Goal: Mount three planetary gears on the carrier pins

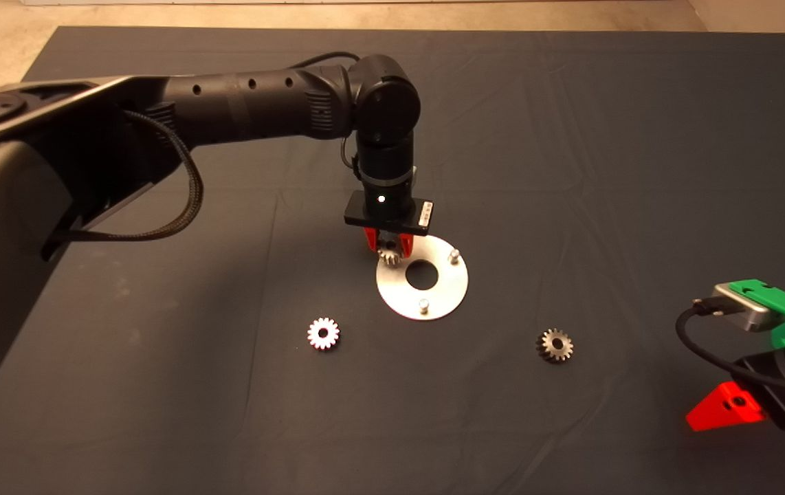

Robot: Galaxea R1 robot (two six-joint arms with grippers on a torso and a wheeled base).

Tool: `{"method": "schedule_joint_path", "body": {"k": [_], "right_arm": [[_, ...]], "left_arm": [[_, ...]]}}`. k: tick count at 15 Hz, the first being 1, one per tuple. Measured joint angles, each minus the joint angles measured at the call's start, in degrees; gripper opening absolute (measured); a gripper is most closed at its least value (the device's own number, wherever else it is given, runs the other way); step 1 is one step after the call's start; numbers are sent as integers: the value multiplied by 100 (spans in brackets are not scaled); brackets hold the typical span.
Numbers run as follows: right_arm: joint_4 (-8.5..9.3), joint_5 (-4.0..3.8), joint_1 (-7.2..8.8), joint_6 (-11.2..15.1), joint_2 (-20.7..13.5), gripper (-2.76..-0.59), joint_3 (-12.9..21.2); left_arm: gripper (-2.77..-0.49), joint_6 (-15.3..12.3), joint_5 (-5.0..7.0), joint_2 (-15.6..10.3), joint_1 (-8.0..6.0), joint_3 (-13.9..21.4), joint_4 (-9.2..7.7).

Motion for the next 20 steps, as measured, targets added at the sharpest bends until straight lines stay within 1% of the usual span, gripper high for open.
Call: {"method": "schedule_joint_path", "body": {"k": [1, 3, 4, 6, 8, 9, 10, 11, 12, 13, 14, 15, 16, 17, 18, 20], "right_arm": [[0, 0, 1, 0, 0, -73, 0], [-1, 0, 0, 0, 0, -73, 0], [-1, 1, 0, 0, 0, -73, 0], [0, 0, 0, 0, 0, -73, 0], [0, 0, 0, 0, 0, -73, 0], [0, 0, 0, 0, 0, -73, 0], [0, 0, 1, 0, 0, -73, 0], [0, 0, 0, 0, -1, -73, 0], [0, 2, 0, 0, 0, -73, 0], [-1, 0, 0, 0, -2, -73, 0], [0, 1, 0, 0, -2, -73, 0], [0, -2, 0, 0, -5, -73, 0], [0, 0, 0, 0, -4, -73, 0], [0, 2, 0, 0, -2, -73, 0], [-1, 2, 0, 0, 0, -73, 0], [2, -2, 0, 0, -2, -73, 0]], "left_arm": [[-229, 1, 0, -1, 0, -5, 0], [-219, 18, -6, -1, 0, -13, 0], [-219, 52, -5, 1, 0, -16, 0], [-206, 109, 9, -1, 0, -29, 0], [-204, 112, 22, -1, 0, -63, -7], [-195, 114, 32, -2, 0, -62, -7], [-192, 114, 39, -4, -4, -21, -7], [-192, 114, 65, -5, -34, 59, -11], [-185, 117, 107, -9, -130, 138, -27], [-177, 112, 162, -48, -279, 205, -22], [-171, 101, 272, -102, -414, 321, -18], [-162, 1, 300, -213, -469, 521, -16], [-161, -104, 308, -348, -444, 768, -20], [-157, -269, 304, -525, -400, 1057, -20], [-150, -462, 298, -795, -364, 1376, -27], [-148, -794, 304, -1503, -369, 1978, 6]]}}
